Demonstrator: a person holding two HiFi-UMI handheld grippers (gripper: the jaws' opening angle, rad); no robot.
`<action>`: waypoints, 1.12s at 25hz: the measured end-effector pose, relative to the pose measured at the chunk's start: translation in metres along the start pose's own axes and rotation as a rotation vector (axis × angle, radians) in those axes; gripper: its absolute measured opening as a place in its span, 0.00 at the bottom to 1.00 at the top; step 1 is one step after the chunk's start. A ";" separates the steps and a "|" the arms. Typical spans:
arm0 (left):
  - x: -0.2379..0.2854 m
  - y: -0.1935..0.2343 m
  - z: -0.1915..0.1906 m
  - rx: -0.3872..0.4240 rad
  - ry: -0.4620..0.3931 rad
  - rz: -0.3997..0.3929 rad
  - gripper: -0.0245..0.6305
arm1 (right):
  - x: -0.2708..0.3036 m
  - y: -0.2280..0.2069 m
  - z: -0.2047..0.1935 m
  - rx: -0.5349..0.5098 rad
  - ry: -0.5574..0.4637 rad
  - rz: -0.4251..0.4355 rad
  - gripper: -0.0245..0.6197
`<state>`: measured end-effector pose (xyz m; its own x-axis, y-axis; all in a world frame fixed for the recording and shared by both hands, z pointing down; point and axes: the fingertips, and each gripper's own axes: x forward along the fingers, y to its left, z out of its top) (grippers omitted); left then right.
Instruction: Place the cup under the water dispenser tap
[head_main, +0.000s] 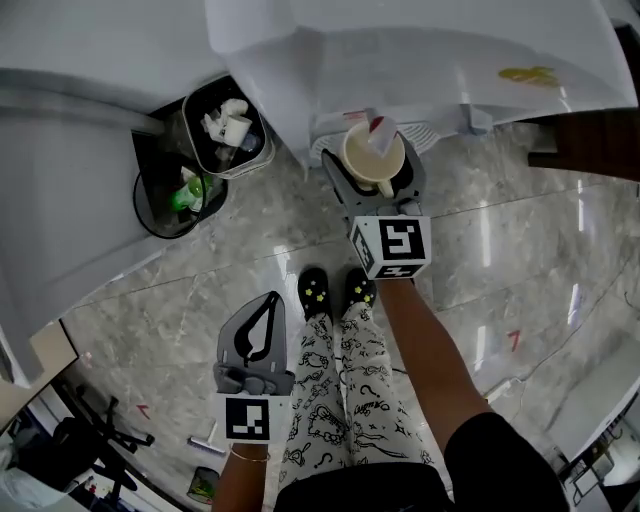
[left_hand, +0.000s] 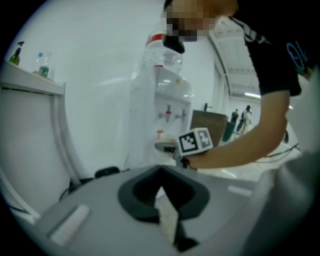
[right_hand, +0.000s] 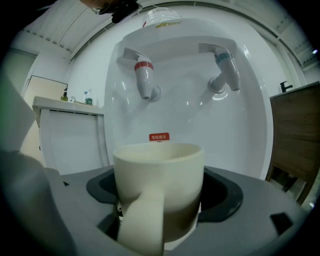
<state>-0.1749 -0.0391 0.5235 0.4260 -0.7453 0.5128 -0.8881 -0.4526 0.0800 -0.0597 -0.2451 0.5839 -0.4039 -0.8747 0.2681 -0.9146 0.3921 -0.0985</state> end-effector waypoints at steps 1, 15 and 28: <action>-0.001 0.006 -0.003 0.013 0.013 0.001 0.03 | 0.003 -0.001 -0.003 -0.005 -0.002 -0.010 0.72; -0.005 0.034 0.005 -0.054 -0.015 0.048 0.03 | 0.019 0.000 -0.023 -0.090 0.002 0.004 0.72; -0.005 0.029 0.002 -0.044 0.003 0.040 0.03 | 0.019 -0.001 -0.039 -0.055 0.109 0.001 0.72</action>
<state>-0.2025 -0.0495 0.5212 0.3896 -0.7608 0.5191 -0.9111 -0.4006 0.0968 -0.0651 -0.2509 0.6267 -0.3973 -0.8395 0.3707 -0.9108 0.4102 -0.0472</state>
